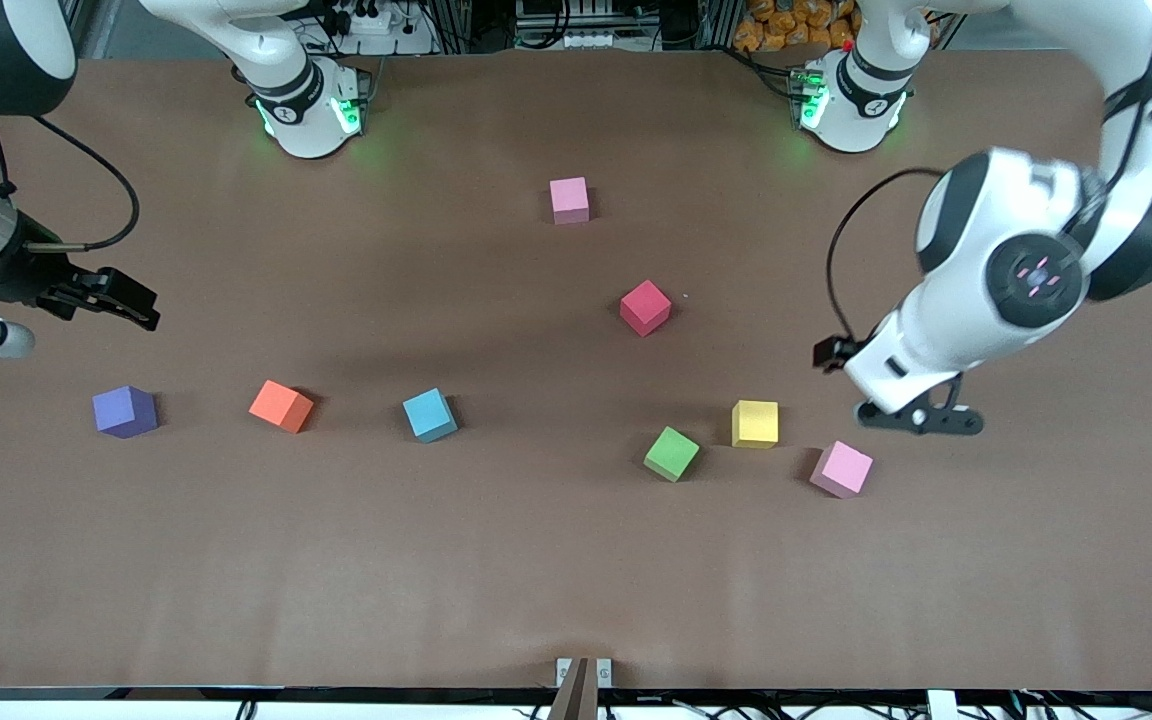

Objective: Arrange blocks into number 1
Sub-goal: 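Reach the left gripper down to the yellow cube, then grasp the yellow cube with the left gripper while the right gripper reaches out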

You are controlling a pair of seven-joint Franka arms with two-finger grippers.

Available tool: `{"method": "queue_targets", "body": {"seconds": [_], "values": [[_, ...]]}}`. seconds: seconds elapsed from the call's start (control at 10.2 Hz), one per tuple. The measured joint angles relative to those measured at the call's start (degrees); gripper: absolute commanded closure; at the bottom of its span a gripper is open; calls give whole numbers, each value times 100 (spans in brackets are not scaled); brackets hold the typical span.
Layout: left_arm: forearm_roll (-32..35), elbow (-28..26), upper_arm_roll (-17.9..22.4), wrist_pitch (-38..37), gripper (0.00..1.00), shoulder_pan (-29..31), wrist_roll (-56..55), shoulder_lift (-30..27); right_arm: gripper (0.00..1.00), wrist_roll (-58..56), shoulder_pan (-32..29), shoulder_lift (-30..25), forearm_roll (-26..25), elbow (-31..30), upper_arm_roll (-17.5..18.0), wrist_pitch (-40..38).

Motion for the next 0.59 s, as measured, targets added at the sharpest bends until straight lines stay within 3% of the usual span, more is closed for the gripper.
{"method": "queue_targets", "body": {"seconds": [0.59], "values": [[-122,-800,-57,2186,0,-200,-698,917,0,0,194,264,2,-29,7,43]]}}
